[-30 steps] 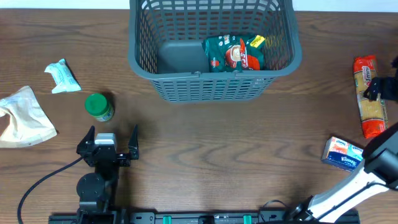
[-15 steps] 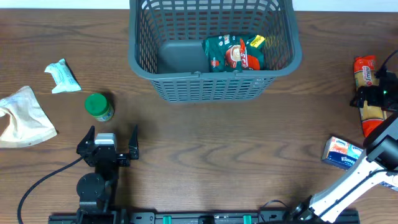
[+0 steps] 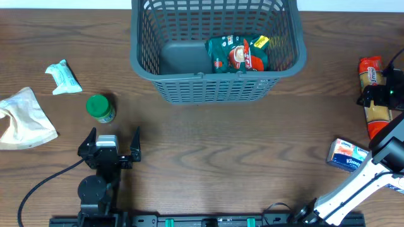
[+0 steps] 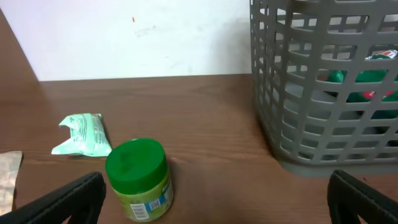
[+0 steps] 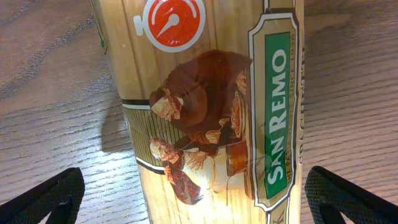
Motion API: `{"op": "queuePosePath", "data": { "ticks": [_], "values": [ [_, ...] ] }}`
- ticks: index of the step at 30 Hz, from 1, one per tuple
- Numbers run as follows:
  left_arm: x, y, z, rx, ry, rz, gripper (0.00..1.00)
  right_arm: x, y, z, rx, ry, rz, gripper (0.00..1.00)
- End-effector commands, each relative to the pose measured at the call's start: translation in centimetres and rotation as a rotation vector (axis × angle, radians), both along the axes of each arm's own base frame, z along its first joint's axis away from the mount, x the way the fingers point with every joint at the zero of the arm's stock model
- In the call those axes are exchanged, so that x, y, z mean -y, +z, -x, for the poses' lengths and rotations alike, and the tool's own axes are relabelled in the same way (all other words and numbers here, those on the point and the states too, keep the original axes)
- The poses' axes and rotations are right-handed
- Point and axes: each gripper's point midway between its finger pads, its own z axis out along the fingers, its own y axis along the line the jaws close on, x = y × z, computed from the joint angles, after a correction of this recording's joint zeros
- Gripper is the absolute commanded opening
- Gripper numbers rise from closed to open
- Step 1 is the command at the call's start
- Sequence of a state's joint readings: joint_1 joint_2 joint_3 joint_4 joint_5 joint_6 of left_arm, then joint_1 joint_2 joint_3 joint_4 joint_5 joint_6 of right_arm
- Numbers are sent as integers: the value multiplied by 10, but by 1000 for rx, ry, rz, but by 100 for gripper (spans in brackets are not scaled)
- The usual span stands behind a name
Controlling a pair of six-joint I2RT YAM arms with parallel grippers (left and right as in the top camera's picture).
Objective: Pack container
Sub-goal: 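Lower the right gripper and grasp the San Remo pasta packet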
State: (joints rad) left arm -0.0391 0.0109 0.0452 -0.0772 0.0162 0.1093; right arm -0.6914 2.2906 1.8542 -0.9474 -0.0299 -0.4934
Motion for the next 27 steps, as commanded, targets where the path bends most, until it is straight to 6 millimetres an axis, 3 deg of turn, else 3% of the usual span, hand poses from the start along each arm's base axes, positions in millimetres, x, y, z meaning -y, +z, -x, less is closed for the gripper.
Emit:
{"op": "queuePosePath", "data": {
  "ticks": [1, 11, 20, 22, 27],
  "values": [
    [-2, -17, 0, -38, 9, -13, 99, -6, -13, -1, -14, 30, -22, 99],
    [-2, -17, 0, -38, 9, -13, 99, -4, -42, 9, -48, -31, -75, 99],
    [-2, -17, 0, -38, 9, -13, 99, -1, -46, 13, -53, -40, -88, 98],
    [-2, -17, 0, -38, 9, -13, 99, -6, -46, 13, -49, -11, -110, 85],
    [-2, -17, 0, -38, 9, -13, 99, -8, -46, 14, -47, -2, -121, 1]
  ]
}}
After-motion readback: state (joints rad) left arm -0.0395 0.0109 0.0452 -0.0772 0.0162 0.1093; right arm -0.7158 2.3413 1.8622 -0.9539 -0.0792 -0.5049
